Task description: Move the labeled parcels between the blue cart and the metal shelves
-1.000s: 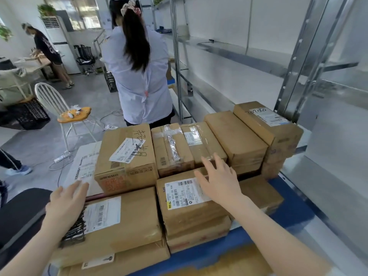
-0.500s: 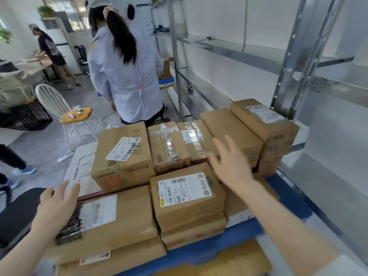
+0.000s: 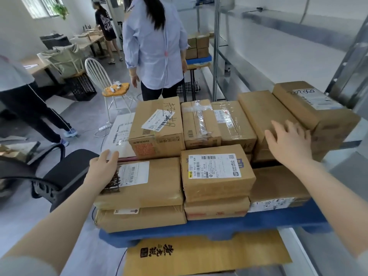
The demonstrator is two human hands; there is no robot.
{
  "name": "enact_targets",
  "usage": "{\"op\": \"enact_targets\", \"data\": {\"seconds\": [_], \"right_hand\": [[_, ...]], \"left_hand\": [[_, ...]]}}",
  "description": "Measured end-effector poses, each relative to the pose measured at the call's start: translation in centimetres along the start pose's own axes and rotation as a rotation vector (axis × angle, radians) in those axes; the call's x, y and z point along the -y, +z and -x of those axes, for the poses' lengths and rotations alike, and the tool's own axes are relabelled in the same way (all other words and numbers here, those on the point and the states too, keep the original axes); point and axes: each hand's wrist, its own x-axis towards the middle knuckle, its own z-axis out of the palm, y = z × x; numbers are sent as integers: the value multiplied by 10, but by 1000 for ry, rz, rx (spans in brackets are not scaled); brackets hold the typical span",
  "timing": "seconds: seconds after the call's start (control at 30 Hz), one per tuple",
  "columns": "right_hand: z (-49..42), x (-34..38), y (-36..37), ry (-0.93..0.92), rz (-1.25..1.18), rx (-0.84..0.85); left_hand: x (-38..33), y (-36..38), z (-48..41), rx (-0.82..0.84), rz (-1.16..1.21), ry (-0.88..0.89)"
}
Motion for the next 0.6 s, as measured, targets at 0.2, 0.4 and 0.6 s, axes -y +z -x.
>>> {"op": "enact_targets", "data": {"seconds": [0.2, 0.4, 0.6], "right_hand": [[21, 53, 6, -264, -180, 13], [17, 69, 19, -263, -14, 97], [18, 70, 28, -299, 218, 217]], "left_hand": [[1, 0, 4, -38, 46, 2], [4, -5, 2, -67, 7, -15], [-7, 10, 11, -96, -270, 197]]}}
